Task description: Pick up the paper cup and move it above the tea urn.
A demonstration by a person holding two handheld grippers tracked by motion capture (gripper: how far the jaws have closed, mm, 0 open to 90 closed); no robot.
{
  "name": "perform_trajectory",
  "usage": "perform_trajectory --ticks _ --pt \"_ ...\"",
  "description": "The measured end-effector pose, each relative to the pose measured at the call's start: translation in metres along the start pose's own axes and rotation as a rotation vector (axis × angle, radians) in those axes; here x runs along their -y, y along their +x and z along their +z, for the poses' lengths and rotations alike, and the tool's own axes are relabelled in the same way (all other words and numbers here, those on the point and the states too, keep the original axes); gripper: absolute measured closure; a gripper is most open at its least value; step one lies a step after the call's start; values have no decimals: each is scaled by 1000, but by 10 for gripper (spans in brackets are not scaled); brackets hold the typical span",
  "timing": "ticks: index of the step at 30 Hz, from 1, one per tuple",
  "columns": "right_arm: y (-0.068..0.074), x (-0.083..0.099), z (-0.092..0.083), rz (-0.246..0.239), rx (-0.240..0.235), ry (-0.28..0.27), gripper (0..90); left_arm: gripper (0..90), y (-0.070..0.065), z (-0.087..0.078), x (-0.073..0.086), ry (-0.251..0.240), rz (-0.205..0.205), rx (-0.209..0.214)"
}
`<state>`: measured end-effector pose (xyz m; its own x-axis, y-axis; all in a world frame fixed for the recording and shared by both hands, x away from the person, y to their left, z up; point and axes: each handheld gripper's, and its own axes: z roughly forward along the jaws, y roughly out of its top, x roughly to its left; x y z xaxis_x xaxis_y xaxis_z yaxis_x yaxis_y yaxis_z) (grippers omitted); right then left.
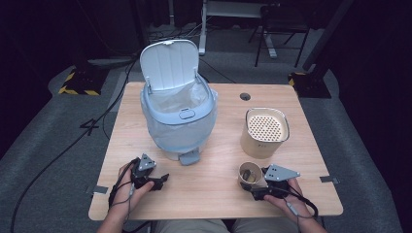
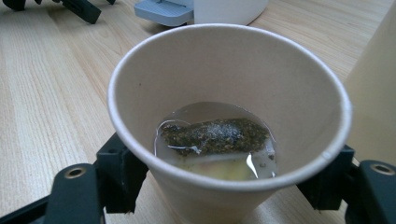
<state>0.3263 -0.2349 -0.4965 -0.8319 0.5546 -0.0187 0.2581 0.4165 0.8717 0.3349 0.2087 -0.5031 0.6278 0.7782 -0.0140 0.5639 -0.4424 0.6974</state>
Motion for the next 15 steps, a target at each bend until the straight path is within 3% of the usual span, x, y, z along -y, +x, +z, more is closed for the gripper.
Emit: perform_trajectory --ticks 7,15 --pt "-6 -4 -10 17 -12 -29 291 227 0 0 0 0 -1 3" --pt "-26 -25 -46 47 -13 -108 305 223 0 0 0 0 0 6"
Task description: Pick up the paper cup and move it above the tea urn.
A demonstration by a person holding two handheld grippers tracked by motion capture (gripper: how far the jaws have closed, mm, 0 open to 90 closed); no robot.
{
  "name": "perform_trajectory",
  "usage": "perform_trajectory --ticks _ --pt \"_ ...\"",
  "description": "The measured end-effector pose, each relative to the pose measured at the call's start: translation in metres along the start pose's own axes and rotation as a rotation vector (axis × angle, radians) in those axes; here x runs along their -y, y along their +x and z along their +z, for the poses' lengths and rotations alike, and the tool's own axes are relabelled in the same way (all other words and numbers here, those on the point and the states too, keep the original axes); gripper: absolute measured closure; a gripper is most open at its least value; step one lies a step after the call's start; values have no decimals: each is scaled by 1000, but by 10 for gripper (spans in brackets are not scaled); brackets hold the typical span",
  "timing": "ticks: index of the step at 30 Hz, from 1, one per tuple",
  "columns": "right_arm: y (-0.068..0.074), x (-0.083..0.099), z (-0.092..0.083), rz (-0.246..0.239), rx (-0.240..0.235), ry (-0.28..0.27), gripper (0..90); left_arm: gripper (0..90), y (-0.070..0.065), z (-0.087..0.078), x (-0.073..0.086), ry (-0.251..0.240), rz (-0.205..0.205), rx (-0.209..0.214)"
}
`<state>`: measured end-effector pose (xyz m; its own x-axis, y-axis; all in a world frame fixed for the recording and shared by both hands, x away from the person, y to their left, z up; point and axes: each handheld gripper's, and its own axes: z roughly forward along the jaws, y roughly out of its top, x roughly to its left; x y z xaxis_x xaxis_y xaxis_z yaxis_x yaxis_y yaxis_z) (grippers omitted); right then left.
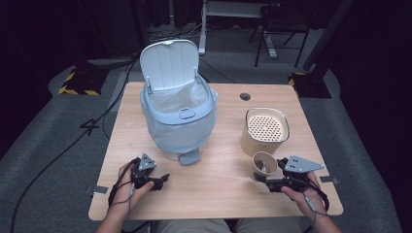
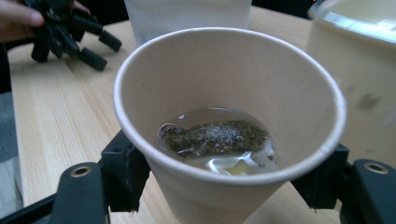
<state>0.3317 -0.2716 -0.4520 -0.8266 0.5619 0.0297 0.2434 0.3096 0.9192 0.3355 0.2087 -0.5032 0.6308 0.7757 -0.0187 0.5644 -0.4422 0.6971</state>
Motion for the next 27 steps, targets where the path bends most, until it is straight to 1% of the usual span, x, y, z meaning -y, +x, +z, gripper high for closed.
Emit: perform_trajectory --ticks 1,2,3,4,6,8,9,12,14,19,23,24,25,27 --pt "0 0 0 0 0 0 305 223 0 0 0 1 2 0" --pt "-4 -5 -5 3 -16 -5 306 223 0 0 0 0 1 0" --pt "-4 -5 -5 3 -16 -5 306 223 0 0 0 0 1 0" --pt "-9 -11 -10 -15 -25 8 307 224 0 0 0 0 1 0" --pt "-10 -13 -11 -19 -28 17 307 223 0 0 0 0 2 -1" --pt "-18 -20 -16 -26 -30 41 308 223 0 0 0 0 2 -1" --pt "-18 -20 -16 -26 -30 41 308 223 0 0 0 -1 2 0" --pt "-24 -30 -20 -34 -21 54 308 223 0 0 0 1 3 -2" --pt "-25 -32 -21 -36 -19 51 308 223 0 0 0 -1 2 -3" --pt "-29 -50 -27 -43 21 50 309 223 0 0 0 -1 2 -3" --pt "-33 -67 -31 -35 82 57 311 224 0 0 0 -1 3 -4" --pt "-35 -74 -31 -32 107 60 312 224 0 0 0 -1 3 -4" --pt "-35 -74 -31 -32 107 60 312 224 0 0 0 -1 3 -4" --pt "-37 -82 -32 -31 133 63 312 224 0 0 0 -1 3 -4"
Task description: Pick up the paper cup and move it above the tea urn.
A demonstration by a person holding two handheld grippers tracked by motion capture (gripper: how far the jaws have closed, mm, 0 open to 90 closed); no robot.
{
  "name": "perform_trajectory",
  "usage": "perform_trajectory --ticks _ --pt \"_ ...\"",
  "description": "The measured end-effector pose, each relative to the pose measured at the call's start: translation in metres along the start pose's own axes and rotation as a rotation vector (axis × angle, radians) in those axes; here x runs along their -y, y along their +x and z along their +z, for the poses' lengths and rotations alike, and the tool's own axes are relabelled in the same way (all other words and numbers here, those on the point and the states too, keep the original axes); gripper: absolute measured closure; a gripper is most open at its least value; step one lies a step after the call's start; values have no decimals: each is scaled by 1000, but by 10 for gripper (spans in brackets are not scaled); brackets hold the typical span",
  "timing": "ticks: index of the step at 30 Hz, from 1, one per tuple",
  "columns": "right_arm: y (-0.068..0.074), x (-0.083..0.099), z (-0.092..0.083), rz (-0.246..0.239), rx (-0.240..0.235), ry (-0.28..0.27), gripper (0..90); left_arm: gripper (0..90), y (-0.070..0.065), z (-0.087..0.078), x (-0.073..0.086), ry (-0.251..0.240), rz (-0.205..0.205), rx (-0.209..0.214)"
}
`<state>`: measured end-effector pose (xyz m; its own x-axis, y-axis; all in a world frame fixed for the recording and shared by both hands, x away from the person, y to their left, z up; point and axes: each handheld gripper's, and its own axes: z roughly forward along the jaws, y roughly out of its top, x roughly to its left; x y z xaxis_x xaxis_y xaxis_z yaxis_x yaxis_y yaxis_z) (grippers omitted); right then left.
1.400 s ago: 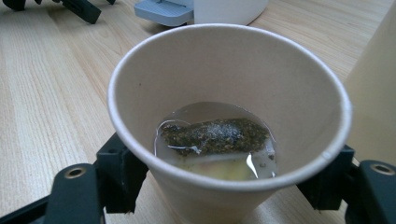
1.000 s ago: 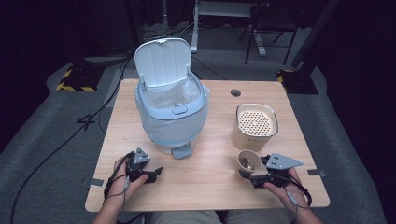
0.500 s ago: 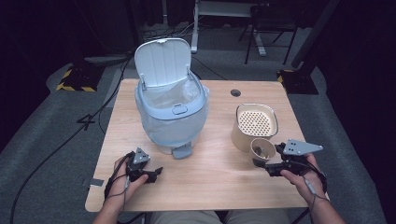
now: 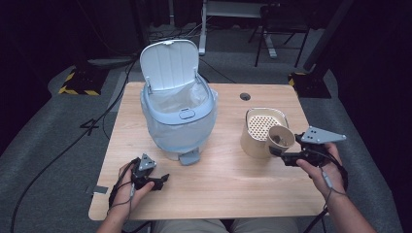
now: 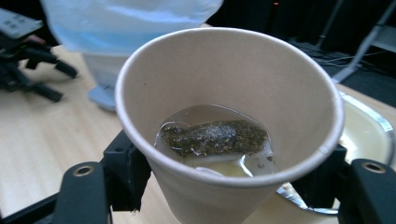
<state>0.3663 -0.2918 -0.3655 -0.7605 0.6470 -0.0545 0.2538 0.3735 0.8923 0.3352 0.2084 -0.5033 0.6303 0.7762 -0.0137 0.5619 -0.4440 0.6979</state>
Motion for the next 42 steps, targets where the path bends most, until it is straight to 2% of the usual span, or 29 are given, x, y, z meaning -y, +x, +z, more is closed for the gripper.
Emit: perform_trajectory --ticks 1,4,6,10,13,18,19,22,23,26,27,29,31,33,40,42 --pt "-4 -7 0 5 27 7 313 224 0 0 0 0 0 0" --pt "-7 -13 1 16 51 13 313 228 -1 0 0 0 -5 -5" --pt "-15 -21 5 37 87 19 313 228 -2 0 0 1 -7 -8" --pt "-22 -27 9 55 124 24 313 223 -2 0 0 0 -9 -7" --pt "-35 -32 18 60 175 33 313 216 -2 1 -1 3 -7 -4" --pt "-46 -36 23 50 216 42 313 207 -2 3 -2 0 -6 -6" --pt "-52 -38 25 40 242 49 313 206 -2 3 -3 4 -5 -3" --pt "-56 -40 27 21 262 60 315 205 -3 3 -3 3 -9 -1" --pt "-59 -41 29 -16 269 56 317 205 -3 3 -3 4 -3 -2" --pt "-62 -42 30 -24 268 57 318 205 -3 3 -3 3 -4 -2" --pt "-64 -43 31 -45 282 73 318 205 -3 3 -3 3 -3 -2" --pt "-65 -44 31 -54 288 79 318 205 -3 3 -3 3 -3 -2" --pt "-66 -46 31 -105 320 100 318 204 -3 3 -3 3 -3 -2" --pt "-67 -47 31 -118 326 105 318 204 -3 3 -3 3 -3 -2" --pt "-69 -51 30 -267 398 191 318 205 -3 3 -3 2 -4 -4" --pt "-68 -52 30 -349 438 231 318 205 -3 3 -3 1 -4 -4"
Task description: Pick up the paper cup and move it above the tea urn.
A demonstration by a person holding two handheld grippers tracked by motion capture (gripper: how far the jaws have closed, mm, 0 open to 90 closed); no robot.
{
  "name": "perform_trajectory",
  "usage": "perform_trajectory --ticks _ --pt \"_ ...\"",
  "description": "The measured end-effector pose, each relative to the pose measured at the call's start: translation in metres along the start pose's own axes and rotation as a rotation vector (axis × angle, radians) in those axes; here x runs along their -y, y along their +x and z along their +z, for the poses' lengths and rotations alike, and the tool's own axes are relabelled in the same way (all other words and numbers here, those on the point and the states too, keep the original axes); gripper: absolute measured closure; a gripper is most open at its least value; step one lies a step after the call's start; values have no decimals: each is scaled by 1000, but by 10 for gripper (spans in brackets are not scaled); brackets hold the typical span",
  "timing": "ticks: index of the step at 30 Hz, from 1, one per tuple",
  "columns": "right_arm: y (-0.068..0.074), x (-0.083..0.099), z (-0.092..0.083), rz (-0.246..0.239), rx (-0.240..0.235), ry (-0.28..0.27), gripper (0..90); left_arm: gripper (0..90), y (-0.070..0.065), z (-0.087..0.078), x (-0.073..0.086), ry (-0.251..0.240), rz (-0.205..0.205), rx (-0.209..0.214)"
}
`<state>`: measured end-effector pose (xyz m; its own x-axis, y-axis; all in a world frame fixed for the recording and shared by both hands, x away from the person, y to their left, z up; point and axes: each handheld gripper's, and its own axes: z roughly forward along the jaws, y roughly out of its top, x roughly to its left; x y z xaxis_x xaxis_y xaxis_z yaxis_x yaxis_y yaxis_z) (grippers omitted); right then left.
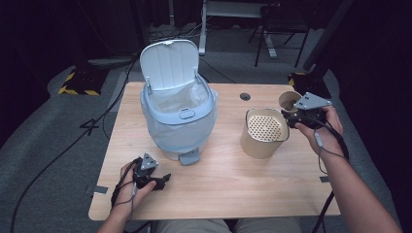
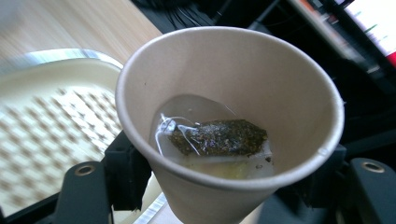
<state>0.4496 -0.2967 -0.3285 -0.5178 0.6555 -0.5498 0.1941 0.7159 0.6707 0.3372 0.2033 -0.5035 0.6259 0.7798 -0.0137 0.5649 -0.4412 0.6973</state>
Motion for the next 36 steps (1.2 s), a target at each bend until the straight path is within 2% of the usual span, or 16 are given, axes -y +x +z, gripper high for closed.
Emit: perform_trajectory --ticks 1,3,5,9,10,16,18,19,21,26,27,29,32,33,34,36 --pt "2 -1 1 -123 50 46 317 205 0 0 0 1 0 0" --pt "3 -1 2 -144 56 55 318 204 0 0 0 -1 -6 4" --pt "6 -2 4 -232 80 89 318 203 0 0 0 -1 -6 5" --pt "18 -6 10 -562 173 203 318 203 0 0 0 -1 -5 4" --pt "18 -6 10 -562 173 203 318 203 0 0 0 -1 -5 4" --pt "35 -5 21 -912 288 320 318 202 0 0 0 2 -2 8" --pt "35 -5 22 -927 295 326 318 203 0 0 0 2 -2 9" --pt "36 -4 24 -992 323 337 318 203 -1 -1 1 3 -1 10" --pt "36 -4 24 -1011 331 344 318 203 -1 -1 1 3 -1 11" --pt "37 -7 23 -1167 397 373 317 203 -1 -1 1 3 -1 11" --pt "39 -7 23 -1246 428 390 317 203 -1 -1 1 3 -1 11" --pt "39 -7 23 -1285 440 394 317 203 -1 -1 1 3 -1 12" --pt "43 -7 24 -1470 492 429 316 203 -1 -1 1 3 -1 11" --pt "44 -8 25 -1574 526 448 316 203 -1 -1 1 2 -1 11" --pt "44 -8 25 -1574 526 448 316 203 -1 -1 1 2 -1 11" --pt "45 -9 26 -1674 567 472 316 204 -1 -1 1 1 0 9"
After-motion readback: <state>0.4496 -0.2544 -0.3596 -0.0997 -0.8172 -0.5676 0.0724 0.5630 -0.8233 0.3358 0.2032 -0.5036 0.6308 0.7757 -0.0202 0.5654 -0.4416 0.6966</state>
